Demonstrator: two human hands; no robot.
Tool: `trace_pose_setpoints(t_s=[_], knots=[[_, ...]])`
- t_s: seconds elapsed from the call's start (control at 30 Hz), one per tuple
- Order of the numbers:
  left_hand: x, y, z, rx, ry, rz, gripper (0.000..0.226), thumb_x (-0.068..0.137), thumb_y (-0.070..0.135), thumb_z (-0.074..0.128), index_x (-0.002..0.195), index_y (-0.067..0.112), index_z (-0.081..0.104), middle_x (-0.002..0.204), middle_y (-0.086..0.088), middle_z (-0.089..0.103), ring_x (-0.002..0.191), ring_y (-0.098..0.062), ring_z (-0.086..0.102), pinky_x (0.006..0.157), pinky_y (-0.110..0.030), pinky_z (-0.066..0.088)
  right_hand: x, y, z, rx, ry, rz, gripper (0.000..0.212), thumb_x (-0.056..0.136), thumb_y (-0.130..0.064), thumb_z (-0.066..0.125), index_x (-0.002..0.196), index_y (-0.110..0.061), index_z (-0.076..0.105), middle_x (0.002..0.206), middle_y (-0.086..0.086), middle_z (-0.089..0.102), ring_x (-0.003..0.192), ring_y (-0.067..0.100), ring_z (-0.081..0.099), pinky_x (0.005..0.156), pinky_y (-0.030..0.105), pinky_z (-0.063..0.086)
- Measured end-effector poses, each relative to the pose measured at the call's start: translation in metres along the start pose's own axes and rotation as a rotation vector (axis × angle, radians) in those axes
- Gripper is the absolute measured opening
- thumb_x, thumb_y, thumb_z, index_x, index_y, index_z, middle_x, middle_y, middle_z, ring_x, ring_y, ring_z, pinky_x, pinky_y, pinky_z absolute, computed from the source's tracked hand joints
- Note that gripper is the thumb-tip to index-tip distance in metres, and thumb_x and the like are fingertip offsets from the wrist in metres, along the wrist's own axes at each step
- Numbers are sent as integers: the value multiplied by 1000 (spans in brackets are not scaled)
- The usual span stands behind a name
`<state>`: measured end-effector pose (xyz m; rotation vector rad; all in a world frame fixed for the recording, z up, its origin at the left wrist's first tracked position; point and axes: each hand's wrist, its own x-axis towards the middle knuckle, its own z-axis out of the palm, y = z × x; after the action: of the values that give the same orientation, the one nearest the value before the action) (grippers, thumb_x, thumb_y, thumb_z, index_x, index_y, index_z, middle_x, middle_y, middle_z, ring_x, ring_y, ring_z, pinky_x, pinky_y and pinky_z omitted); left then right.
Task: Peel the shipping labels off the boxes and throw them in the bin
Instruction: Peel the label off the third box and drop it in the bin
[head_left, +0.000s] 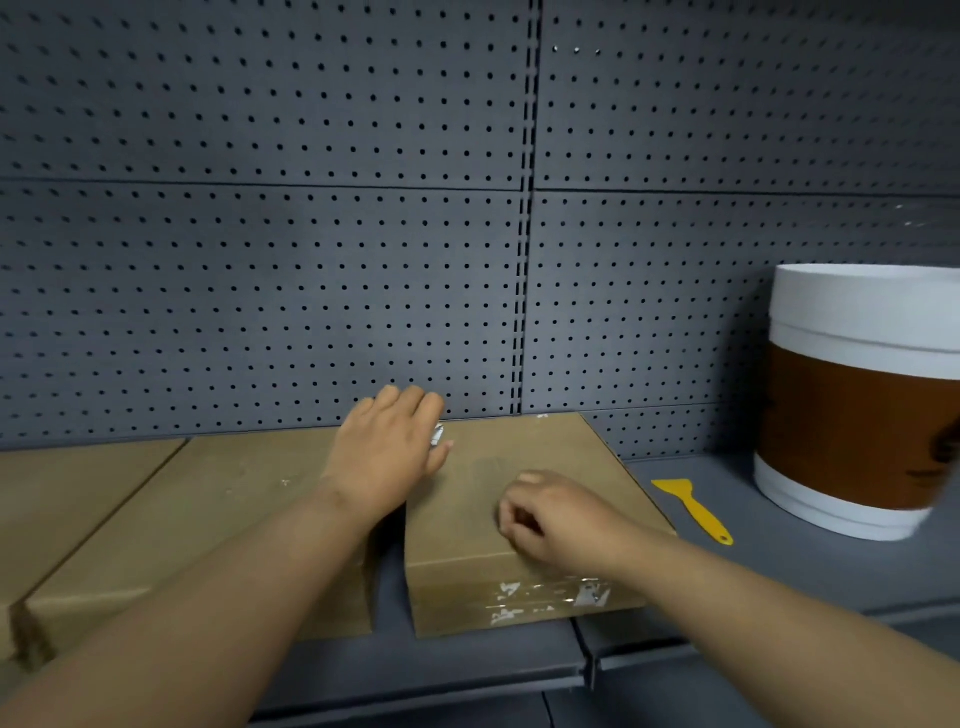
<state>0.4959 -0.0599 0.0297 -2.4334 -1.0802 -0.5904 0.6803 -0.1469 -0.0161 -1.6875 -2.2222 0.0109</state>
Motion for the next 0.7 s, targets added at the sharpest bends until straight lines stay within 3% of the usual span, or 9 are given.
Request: trace_pose_setpoints(t_s=[0.17,0.27,0.53,0.7], knots=[[16,13,-10,-127,13,36,40,94,34,45,130,19,39,129,-1,43,107,-20,52,89,-32,42,-14,64,-31,-105,25,295,16,89,-19,51,90,-10,63,98,7,61,94,23,58,82,27,41],[33,29,-16,-162,1,14,42,93,32,48,131,17,38,133,-7,34,97,-26,57,85,-35,49,-19,89,-54,-218,68,406,20,90,-18,49,90,-7,66,97,8,63,92,23,59,82,32,46],[107,106,-41,-290,108,133,36,92,22,49,127,16,44,116,-13,31,69,-25,53,64,-35,53,-34,110,-144,-129,272,291,9,91,-21,56,85,-16,60,84,-5,48,80,14,49,73,24,39],[174,177,-71,-468,159,237,41,93,20,48,133,21,40,106,-4,34,82,-24,55,73,-37,53,-66,143,-226,-156,477,257,11,89,-25,58,79,-24,56,79,-10,47,77,11,49,70,23,37]])
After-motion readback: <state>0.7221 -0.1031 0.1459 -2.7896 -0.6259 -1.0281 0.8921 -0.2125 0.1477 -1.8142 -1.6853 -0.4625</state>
